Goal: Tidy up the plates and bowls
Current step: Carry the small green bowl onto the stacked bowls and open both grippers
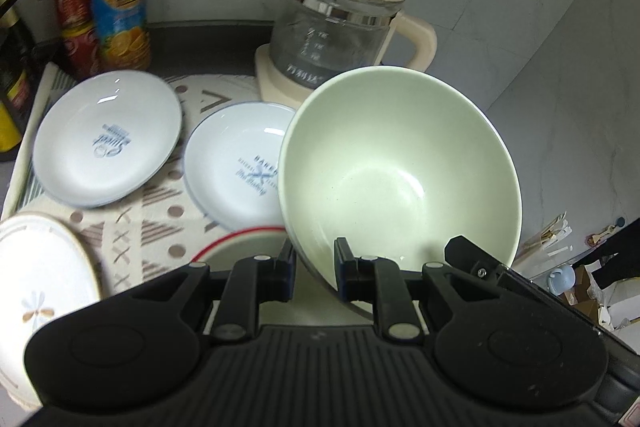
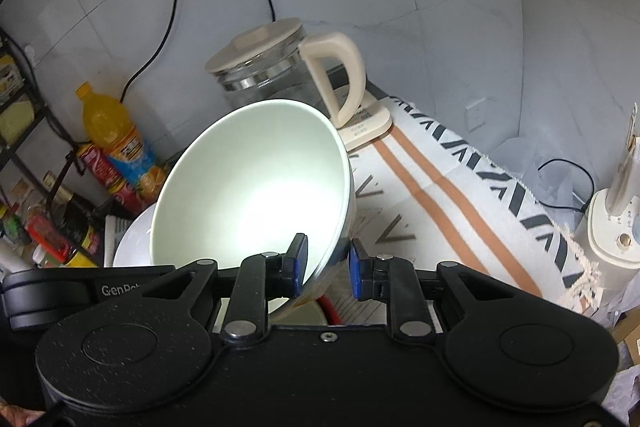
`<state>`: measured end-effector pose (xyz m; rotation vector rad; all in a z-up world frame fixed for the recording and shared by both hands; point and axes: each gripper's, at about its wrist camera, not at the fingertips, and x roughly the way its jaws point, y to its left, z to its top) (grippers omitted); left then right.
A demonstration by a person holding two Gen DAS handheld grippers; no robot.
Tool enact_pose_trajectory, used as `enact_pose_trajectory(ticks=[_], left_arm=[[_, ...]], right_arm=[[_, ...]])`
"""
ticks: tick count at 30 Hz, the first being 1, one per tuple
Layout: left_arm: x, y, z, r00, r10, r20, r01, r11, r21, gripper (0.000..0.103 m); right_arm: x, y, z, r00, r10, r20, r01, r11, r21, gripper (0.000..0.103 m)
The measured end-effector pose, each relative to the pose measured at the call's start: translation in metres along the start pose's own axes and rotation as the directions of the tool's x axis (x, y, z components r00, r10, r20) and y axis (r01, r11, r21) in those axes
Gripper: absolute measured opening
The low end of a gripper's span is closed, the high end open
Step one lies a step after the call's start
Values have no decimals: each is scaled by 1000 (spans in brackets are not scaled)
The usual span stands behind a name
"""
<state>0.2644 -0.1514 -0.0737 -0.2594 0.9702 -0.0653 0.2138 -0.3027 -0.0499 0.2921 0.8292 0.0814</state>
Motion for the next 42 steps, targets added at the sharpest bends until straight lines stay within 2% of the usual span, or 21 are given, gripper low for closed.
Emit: enact_pose_trajectory(ticks=[10, 20, 31, 42], left_arm=[[-16, 26, -37, 1000, 23, -4, -23, 999, -37, 18], [-24, 44, -60, 998, 46, -31, -48, 997, -62, 18], [-17, 54, -74, 994, 76, -84, -82, 995, -65, 19], [-16, 54, -75, 991, 111, -75, -114, 993, -33, 22]], right_arm=[[-10, 12, -30, 999, 23, -43, -25, 999, -37, 22], [-10, 19, -48, 996, 36, -86, -41, 998, -52, 22], [0, 19, -60, 988, 38, -151, -45, 998, -47, 25], [0, 16, -58, 986, 41, -159, -51, 997, -64, 32]])
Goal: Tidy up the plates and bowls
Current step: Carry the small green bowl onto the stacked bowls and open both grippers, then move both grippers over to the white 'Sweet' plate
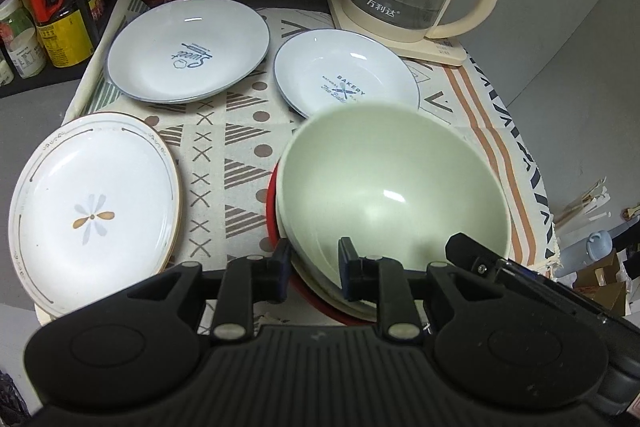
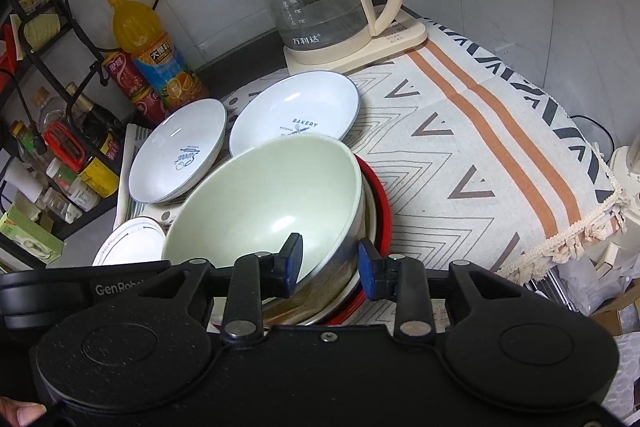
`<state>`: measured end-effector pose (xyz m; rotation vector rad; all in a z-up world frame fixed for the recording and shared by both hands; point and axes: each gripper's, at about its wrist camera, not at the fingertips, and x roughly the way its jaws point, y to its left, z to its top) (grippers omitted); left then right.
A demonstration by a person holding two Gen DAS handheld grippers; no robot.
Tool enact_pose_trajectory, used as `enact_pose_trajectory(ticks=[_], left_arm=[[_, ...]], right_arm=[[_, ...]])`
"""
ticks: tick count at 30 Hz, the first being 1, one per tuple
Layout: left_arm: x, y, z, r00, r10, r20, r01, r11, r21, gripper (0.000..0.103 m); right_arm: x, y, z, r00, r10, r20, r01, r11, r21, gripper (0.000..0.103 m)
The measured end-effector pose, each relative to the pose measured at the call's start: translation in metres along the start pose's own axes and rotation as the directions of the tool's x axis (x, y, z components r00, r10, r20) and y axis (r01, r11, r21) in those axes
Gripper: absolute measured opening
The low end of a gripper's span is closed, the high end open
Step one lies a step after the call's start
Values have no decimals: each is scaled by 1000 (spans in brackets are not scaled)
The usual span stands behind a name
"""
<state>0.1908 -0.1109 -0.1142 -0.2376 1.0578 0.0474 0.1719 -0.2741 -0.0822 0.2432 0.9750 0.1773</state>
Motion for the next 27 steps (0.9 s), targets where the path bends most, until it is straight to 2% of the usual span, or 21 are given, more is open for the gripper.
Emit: enact_pose_trajectory(ticks=[6, 8, 9, 13, 15, 17, 18, 20, 23, 27], left_arm=[[-3, 2, 1, 1000, 28, 15, -28, 1000, 8, 22], [-4, 5, 2, 999, 39, 15, -39, 999, -6, 26], [-6, 8, 3, 999, 38, 14, -38, 999, -11, 28], [-17, 21, 3, 998, 46, 39, -44, 998, -42, 46], [-25, 29, 2, 996, 60, 59, -57, 997, -58, 55], [-31, 38, 1, 995, 76, 70, -71, 995, -73, 60], [-34, 43, 1, 994, 84, 72, -78, 993, -84, 62], [-40, 53, -1, 993, 98, 63, -90, 989, -117, 71], [-46, 71, -2, 997, 66, 28, -59, 979, -193, 83], [-59, 85, -7, 993, 110, 31, -99, 966, -240, 87]], right_arm=[[-12, 0, 1, 1000, 11, 29, -11, 1000, -16, 35], [-18, 1, 1, 999, 14, 44, -13, 1000, -23, 49], [-22, 2, 1, 998, 18, 57, -16, 999, -32, 52], [-30, 9, 1, 996, 41, 77, -36, 997, -65, 67], [-31, 12, 1, 996, 62, 68, -57, 996, -73, 69], [-29, 15, 1, 995, 79, 55, -74, 994, -79, 84], [-29, 18, 0, 995, 85, 57, -80, 993, -87, 85], [-30, 23, 0, 995, 84, 53, -78, 991, -104, 88], [-31, 30, 0, 993, 111, 34, -107, 987, -118, 92], [-31, 42, 0, 990, 142, 13, -139, 980, -140, 93]])
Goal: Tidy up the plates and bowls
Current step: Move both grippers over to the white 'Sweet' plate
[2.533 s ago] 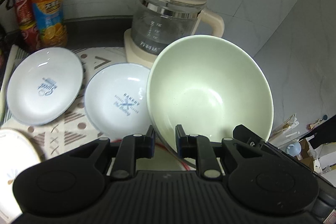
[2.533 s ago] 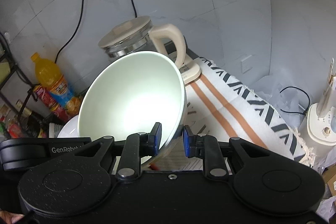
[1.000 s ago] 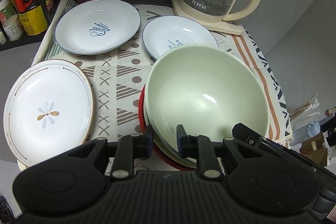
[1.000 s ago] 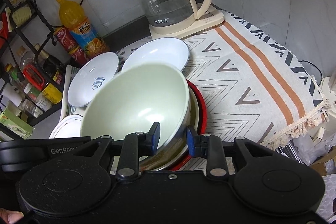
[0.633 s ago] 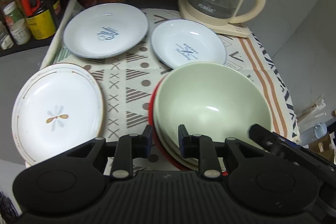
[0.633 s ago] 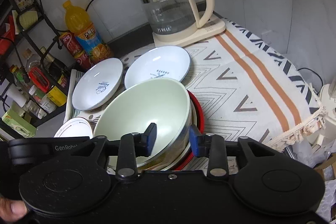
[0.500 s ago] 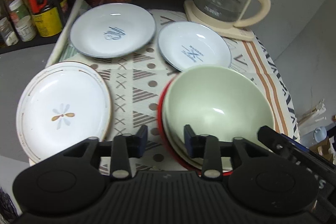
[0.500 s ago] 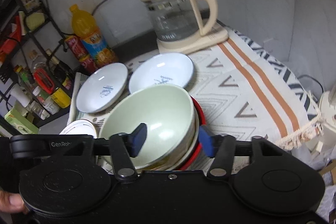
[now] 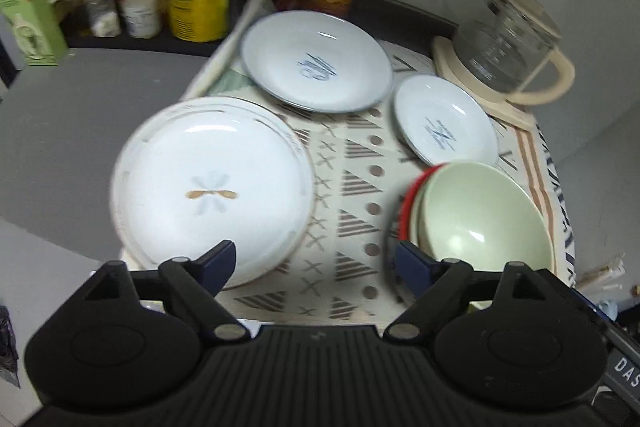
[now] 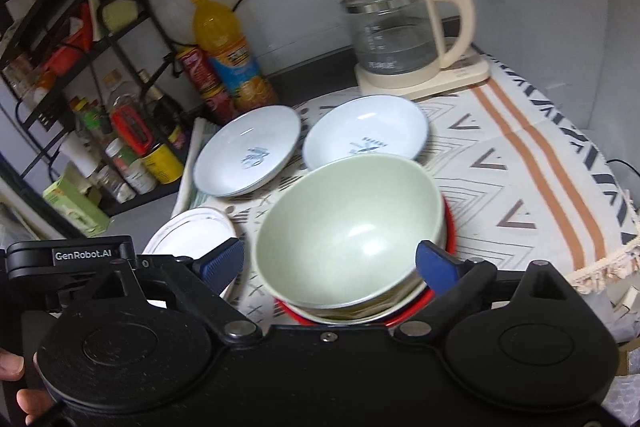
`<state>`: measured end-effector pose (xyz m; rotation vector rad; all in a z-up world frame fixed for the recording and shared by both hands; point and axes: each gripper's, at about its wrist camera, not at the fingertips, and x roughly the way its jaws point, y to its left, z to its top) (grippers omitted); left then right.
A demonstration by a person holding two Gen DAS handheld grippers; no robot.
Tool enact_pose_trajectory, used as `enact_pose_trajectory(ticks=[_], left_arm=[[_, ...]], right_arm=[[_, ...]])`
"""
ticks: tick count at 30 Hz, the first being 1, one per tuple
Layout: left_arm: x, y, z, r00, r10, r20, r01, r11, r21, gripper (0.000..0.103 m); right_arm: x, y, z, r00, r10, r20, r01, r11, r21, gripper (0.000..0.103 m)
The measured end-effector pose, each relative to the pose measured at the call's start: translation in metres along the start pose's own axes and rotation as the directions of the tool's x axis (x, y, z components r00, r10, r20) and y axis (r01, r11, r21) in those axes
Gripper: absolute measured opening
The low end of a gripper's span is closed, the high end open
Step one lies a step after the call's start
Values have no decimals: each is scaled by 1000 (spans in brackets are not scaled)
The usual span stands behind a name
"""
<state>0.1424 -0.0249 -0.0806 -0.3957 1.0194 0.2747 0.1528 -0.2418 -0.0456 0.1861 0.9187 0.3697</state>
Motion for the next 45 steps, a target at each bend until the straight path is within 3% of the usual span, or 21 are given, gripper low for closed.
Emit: enact_pose_trajectory(ticks=[22, 34, 45], left_arm=[[-26, 72, 8, 994, 100, 41, -94, 988, -125, 89], [-5, 102, 37, 996, 90, 21, -86, 986, -143, 89], [19, 112, 85, 999, 42, 33, -39, 995, -92, 89]], right_arm=[[37, 64, 14, 998, 61, -27, -64, 990, -128, 93], [73, 98, 30, 995, 49, -88, -63, 984, -168, 94], [112, 115, 53, 995, -2, -95, -11, 990, -137, 94]])
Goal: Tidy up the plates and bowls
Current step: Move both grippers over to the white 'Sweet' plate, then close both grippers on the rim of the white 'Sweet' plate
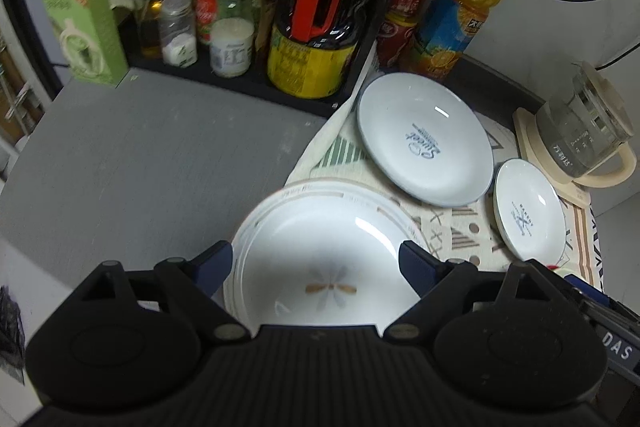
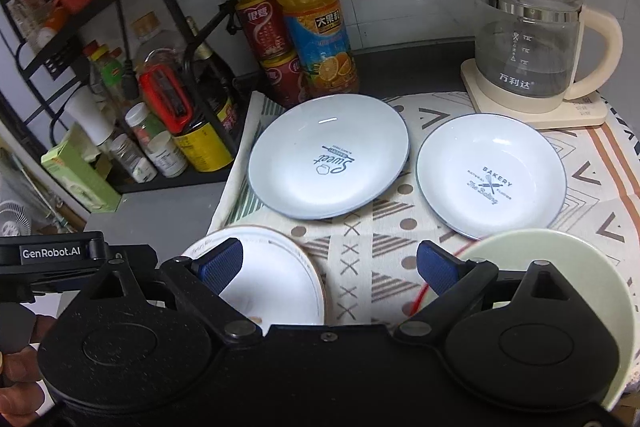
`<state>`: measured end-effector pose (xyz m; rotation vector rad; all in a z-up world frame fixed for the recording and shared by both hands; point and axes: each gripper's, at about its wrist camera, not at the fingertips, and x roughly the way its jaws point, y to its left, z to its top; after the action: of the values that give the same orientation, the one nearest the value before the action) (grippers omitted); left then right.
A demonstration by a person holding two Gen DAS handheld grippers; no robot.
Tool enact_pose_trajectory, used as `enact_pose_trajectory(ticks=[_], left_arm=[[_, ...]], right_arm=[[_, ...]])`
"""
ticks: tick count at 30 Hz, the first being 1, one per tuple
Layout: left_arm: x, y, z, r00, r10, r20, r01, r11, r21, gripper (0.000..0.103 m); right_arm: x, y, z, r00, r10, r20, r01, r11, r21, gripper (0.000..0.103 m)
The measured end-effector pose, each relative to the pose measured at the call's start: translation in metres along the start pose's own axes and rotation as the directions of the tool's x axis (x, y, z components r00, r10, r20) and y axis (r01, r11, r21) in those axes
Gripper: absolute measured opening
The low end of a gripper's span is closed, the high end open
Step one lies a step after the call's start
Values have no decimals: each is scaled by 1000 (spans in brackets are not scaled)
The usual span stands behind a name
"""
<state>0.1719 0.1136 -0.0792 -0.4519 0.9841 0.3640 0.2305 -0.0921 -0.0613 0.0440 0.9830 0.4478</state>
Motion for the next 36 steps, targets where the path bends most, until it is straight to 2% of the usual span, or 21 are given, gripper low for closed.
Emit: enact_pose_trajectory(ticks=[6, 9, 11, 14, 20, 26, 36], left_arm=[[16, 1, 25, 998, -63, 2, 63, 998, 12, 86], [23, -2, 35, 996, -85, 10, 85, 996, 26, 83], [31, -4, 41, 995, -102, 1, 101, 994, 27, 78], [44, -7, 50, 993, -118, -15, 119, 992, 36, 71], [74, -12, 63, 985, -164, -52, 168, 982, 85, 57], [104, -13, 73, 981, -166, -101, 176, 979, 99, 57], [144, -20, 82, 972, -184, -148, 206, 967, 148, 57]], right_arm=[[17, 0, 18, 1000, -12, 1, 12, 999, 36, 93], [26, -4, 25, 1000, -18, 0, 18, 997, 69, 85], [34, -8, 29, 1000, -26, -8, 27, 994, 102, 78], [45, -12, 34, 999, -38, -20, 40, 989, 141, 73], [66, -12, 38, 997, -70, -42, 77, 980, 183, 70], [88, -11, 38, 992, -110, -67, 122, 965, 232, 70], [125, -5, 35, 975, -185, -126, 211, 946, 247, 70]])
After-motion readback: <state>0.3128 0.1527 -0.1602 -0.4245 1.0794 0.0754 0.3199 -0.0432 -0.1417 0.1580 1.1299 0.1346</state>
